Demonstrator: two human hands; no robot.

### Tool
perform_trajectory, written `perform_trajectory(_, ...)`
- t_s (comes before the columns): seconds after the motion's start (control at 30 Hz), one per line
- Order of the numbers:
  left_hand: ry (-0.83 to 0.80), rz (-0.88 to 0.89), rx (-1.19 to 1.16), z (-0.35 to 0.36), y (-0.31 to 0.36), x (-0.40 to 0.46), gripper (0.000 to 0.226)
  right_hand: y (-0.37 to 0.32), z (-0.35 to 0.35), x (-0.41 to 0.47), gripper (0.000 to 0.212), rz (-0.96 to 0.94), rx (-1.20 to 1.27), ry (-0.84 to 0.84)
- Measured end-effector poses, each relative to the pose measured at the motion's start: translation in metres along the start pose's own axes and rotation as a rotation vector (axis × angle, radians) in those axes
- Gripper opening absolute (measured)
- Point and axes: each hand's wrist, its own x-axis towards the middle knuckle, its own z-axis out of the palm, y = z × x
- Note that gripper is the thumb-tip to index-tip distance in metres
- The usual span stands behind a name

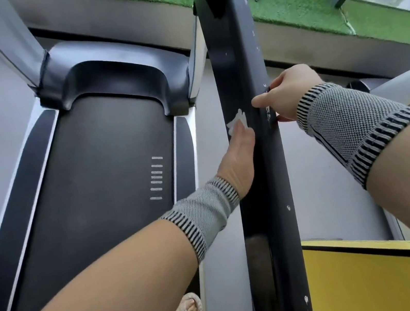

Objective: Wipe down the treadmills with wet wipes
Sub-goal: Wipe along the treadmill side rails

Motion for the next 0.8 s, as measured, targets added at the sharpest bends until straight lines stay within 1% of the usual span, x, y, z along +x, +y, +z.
perform_trajectory(0.07, 0.021, 0.087, 0.006, 0.000, 0.024, 0.022, 0.105, -0.001, -0.001, -0.001, 0.027, 0.000, -0.004, -0.002)
perform_trajectory(0.13, 0.036, 0.141, 0.043, 0.000, 0.027, 0.028, 0.103, 0.000, -0.001, -0.001, 0.026, 0.006, -0.006, -0.007)
perform_trajectory(0.27, -0.044, 0.048, 0.033, -0.005, -0.011, 0.019, 0.102, 0.003, 0.002, -0.002, 0.025, 0.004, 0.015, 0.030)
perform_trajectory(0.33, -0.029, -0.014, -0.006, -0.009, -0.006, 0.027, 0.107, 0.001, 0.002, -0.001, 0.026, 0.023, 0.034, 0.029)
perform_trajectory(0.4, -0.028, -0.029, -0.014, -0.017, 0.003, 0.042, 0.112, 0.000, 0.003, -0.001, 0.025, 0.040, 0.051, 0.028)
perform_trajectory(0.47, -0.047, -0.019, 0.022, -0.020, 0.003, 0.060, 0.109, 0.000, 0.004, -0.001, 0.024, 0.048, 0.067, 0.040)
perform_trajectory(0.5, -0.047, -0.049, 0.025, -0.019, 0.007, 0.061, 0.106, 0.001, 0.005, -0.001, 0.024, 0.052, 0.077, 0.045)
perform_trajectory(0.57, -0.052, -0.074, 0.012, -0.012, 0.002, 0.037, 0.099, 0.002, 0.006, -0.001, 0.025, 0.059, 0.093, 0.047)
perform_trajectory(0.63, -0.068, 0.001, 0.085, -0.001, 0.003, -0.003, 0.086, 0.003, 0.006, -0.002, 0.029, 0.061, 0.088, 0.058)
perform_trajectory(0.67, -0.085, 0.088, 0.145, -0.001, -0.003, -0.010, 0.085, 0.003, 0.007, -0.002, 0.032, 0.064, 0.080, 0.068)
perform_trajectory(0.7, -0.079, 0.148, 0.157, -0.002, -0.002, -0.007, 0.087, 0.003, 0.008, -0.001, 0.035, 0.065, 0.072, 0.074)
perform_trajectory(0.77, -0.037, 0.183, 0.182, -0.007, 0.016, 0.018, 0.088, 0.004, 0.009, -0.001, 0.034, 0.057, 0.066, 0.069)
perform_trajectory(0.8, -0.021, 0.184, 0.185, -0.008, 0.025, 0.033, 0.084, 0.004, 0.009, -0.001, 0.033, 0.055, 0.070, 0.069)
